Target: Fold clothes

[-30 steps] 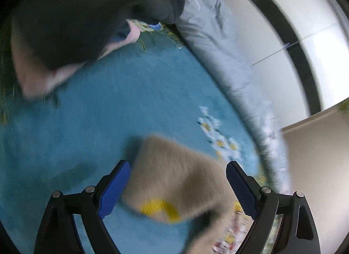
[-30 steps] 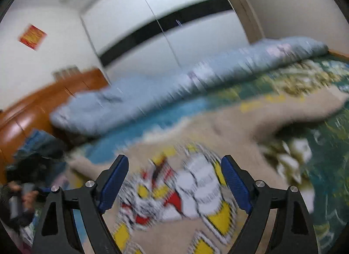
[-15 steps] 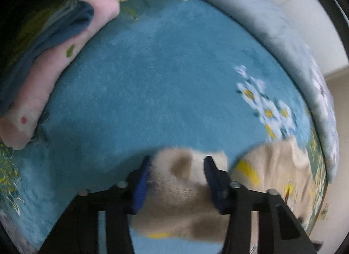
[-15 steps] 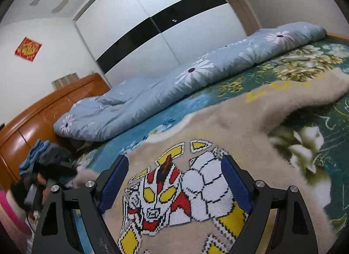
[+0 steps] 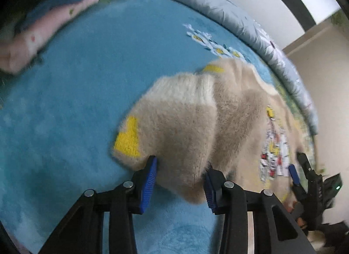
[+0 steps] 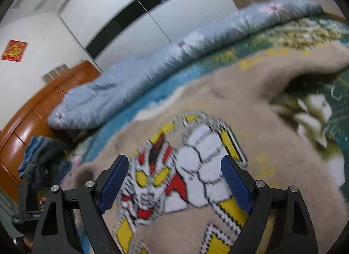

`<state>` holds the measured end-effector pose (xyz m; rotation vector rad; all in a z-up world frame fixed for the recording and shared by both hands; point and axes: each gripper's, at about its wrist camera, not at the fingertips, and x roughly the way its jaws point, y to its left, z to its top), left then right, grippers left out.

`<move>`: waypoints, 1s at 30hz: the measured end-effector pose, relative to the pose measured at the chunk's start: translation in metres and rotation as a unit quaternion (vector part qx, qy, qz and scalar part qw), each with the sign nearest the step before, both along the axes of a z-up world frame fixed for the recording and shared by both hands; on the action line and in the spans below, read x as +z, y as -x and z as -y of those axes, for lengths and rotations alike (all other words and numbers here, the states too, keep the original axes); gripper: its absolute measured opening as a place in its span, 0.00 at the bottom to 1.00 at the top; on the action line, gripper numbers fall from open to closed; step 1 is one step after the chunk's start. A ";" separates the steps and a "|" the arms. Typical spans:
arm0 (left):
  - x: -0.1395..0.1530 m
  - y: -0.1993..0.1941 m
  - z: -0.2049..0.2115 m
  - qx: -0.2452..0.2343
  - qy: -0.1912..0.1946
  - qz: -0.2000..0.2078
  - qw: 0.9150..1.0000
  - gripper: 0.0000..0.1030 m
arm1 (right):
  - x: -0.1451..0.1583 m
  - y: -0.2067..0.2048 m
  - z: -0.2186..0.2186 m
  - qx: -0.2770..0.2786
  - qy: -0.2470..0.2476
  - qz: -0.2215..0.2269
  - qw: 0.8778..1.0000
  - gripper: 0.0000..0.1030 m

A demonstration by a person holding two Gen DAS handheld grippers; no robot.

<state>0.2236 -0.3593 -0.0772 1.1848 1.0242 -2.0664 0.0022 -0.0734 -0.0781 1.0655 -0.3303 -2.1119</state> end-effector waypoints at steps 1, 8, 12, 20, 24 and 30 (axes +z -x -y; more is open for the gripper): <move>0.002 0.004 -0.002 -0.002 0.016 0.012 1.000 0.42 | 0.000 0.000 0.002 0.002 -0.008 -0.001 1.000 0.85; 0.027 0.001 0.005 0.029 0.098 0.018 0.995 0.11 | 0.001 -0.010 0.017 0.028 -0.082 -0.034 0.996 0.85; 0.080 -0.014 0.019 0.059 0.191 -0.016 0.980 0.11 | -0.001 -0.006 0.011 0.029 -0.064 -0.022 0.997 0.85; 0.127 -0.025 0.036 0.109 0.342 -0.063 0.931 0.11 | 0.000 -0.006 0.013 0.029 -0.065 -0.022 0.997 0.85; 0.106 -0.009 0.056 0.131 0.309 -0.059 0.940 0.11 | 0.000 -0.003 0.010 0.027 -0.053 -0.015 0.998 0.85; 0.160 0.049 0.006 0.047 0.351 -0.140 0.925 0.11 | 0.006 0.005 -0.009 -0.013 -0.006 0.001 1.000 0.85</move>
